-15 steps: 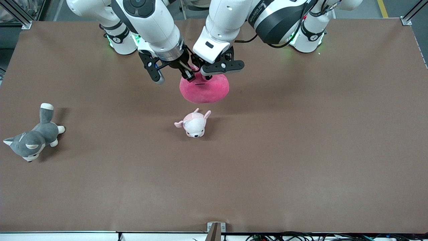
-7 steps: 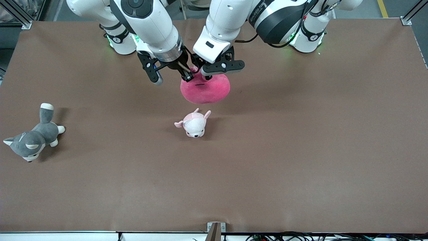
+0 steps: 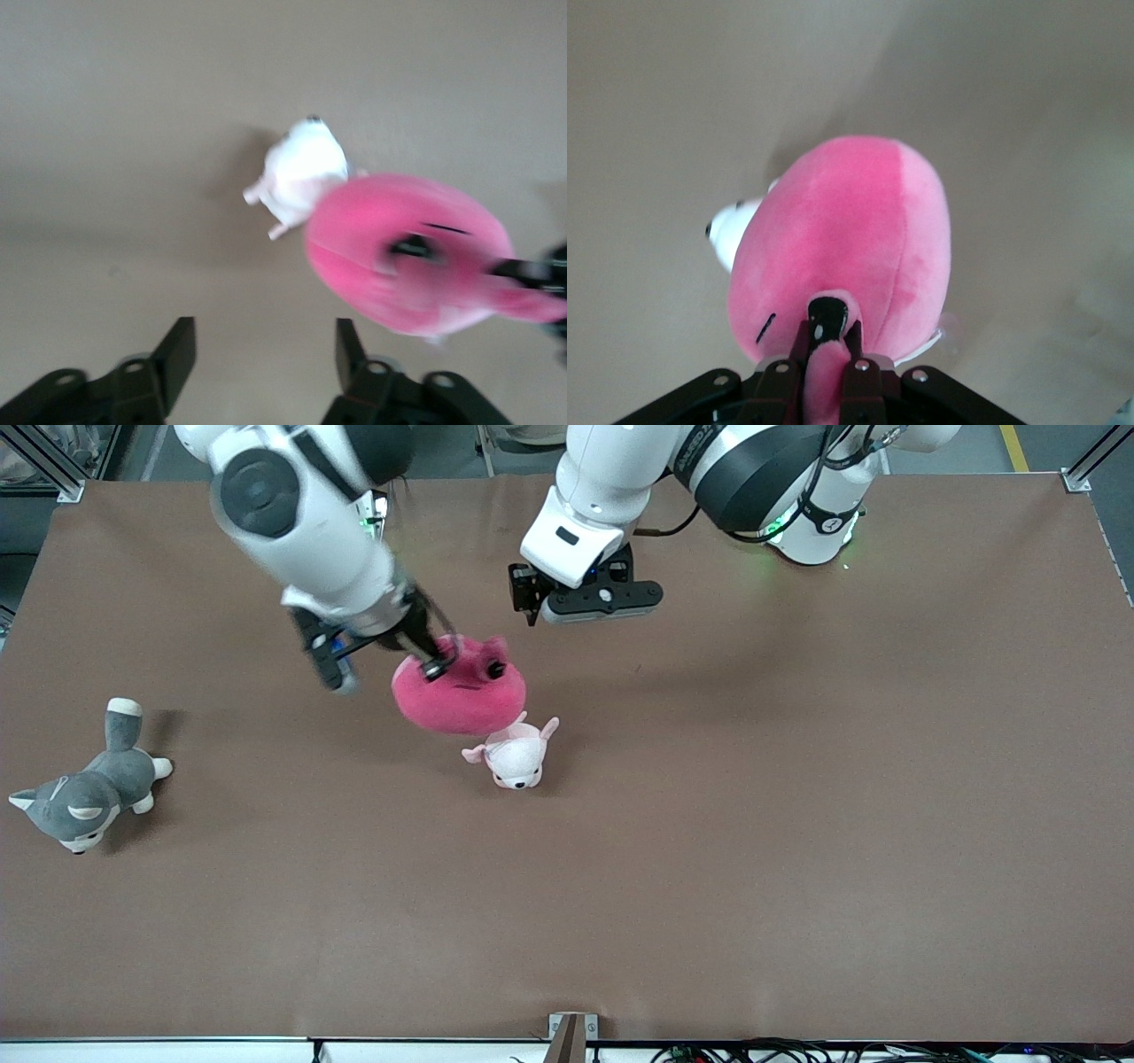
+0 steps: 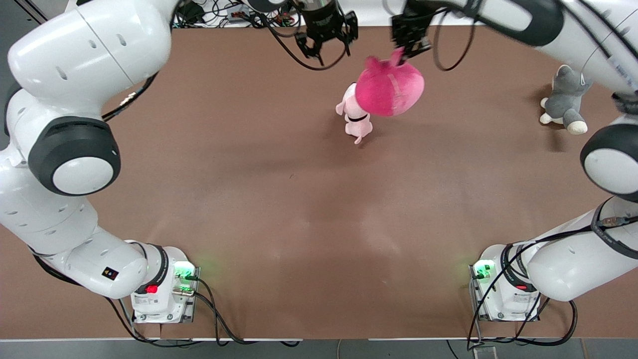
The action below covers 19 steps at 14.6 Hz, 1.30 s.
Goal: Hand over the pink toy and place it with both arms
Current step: 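Carry the pink toy with the right gripper toward the grey cat, then lower the pink toy onto the table and open the right gripper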
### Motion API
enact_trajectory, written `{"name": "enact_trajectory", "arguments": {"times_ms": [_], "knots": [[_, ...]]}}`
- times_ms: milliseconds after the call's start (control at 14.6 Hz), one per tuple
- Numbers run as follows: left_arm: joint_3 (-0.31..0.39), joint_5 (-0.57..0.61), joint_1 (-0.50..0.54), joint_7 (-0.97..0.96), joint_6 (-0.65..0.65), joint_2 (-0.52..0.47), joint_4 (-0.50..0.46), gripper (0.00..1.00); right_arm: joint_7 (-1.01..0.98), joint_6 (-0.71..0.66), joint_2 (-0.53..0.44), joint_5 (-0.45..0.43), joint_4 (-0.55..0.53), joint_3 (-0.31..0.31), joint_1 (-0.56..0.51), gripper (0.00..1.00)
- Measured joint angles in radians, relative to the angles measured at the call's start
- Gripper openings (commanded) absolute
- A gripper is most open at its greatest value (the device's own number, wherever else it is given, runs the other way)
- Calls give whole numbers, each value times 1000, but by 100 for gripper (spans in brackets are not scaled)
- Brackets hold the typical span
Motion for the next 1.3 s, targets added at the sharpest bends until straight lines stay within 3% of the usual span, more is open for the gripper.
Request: {"name": "enact_trajectory", "arguments": {"times_ms": [410, 615, 820, 888, 956, 1024, 1093, 1298], "knots": [[1, 51, 184, 265, -284, -148, 8, 100, -439, 19, -2, -1, -193, -10, -335, 3], [2, 50, 301, 408, -408, -228, 2, 100, -538, 121, -3, -3, -318, -9, -393, 11], [1, 24, 429, 527, -428, -268, -15, 100, -580, 241, -3, -3, -431, -8, -404, 24], [1, 14, 477, 580, -430, -278, -23, 100, -593, 283, -3, -3, -465, -7, -405, 38], [1, 6, 525, 638, -435, -289, -35, 100, -609, 317, -3, -4, -492, -7, -408, 59], [2, -5, 574, 700, -439, -301, -49, 100, -628, 338, -3, -4, -507, -7, -415, 92], [2, -17, 626, 763, -441, -313, -65, 100, -653, 345, -4, -5, -513, -7, -427, 100], [4, -39, 758, 915, -441, -331, -111, 100, -753, 350, -10, -15, -507, -7, -453, 100]]}}
